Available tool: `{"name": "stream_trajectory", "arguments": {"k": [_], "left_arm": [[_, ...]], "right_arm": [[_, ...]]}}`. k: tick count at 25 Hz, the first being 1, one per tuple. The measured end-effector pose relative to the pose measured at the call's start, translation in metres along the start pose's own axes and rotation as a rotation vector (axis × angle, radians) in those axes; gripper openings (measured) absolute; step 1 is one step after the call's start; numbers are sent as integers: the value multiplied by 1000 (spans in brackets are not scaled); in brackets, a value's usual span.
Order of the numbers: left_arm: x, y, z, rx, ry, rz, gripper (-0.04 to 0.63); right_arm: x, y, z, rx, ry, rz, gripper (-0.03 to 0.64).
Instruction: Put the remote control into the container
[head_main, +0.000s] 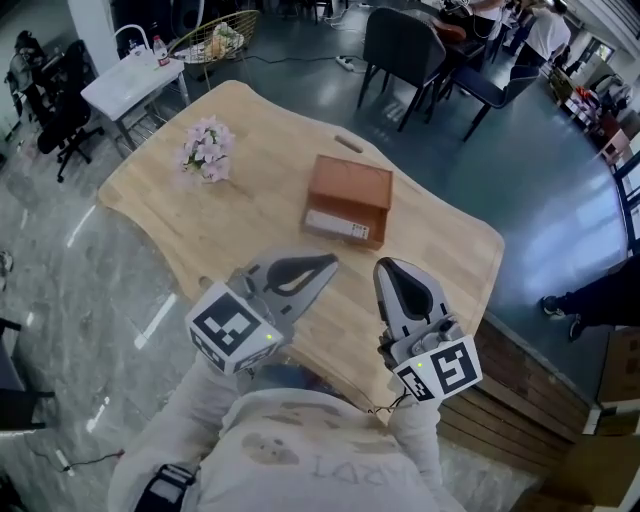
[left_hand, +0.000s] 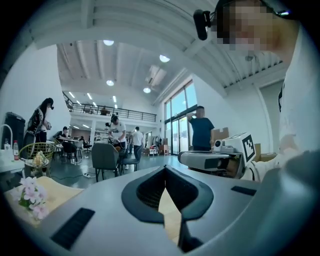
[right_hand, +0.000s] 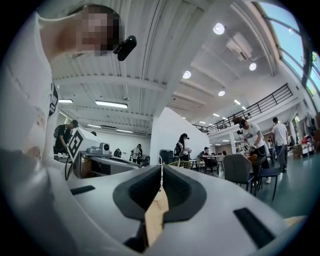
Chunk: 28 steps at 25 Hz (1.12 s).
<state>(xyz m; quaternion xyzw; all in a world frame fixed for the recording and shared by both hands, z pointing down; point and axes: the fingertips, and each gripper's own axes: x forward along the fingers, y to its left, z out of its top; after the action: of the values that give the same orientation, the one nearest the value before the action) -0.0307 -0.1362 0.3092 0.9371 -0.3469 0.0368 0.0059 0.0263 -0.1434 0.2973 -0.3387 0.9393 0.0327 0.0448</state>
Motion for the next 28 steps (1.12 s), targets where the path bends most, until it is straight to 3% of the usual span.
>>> {"name": "stream_trajectory", "arguments": {"k": [14,28], "left_arm": [[-14,-11,17,2,-63,-15,12],[-6,1,3,-12,-40,-21,12]], "right_arm": [[2,23,2,-1,17,1,17],[6,16,-10,5,50,0,17]]}}
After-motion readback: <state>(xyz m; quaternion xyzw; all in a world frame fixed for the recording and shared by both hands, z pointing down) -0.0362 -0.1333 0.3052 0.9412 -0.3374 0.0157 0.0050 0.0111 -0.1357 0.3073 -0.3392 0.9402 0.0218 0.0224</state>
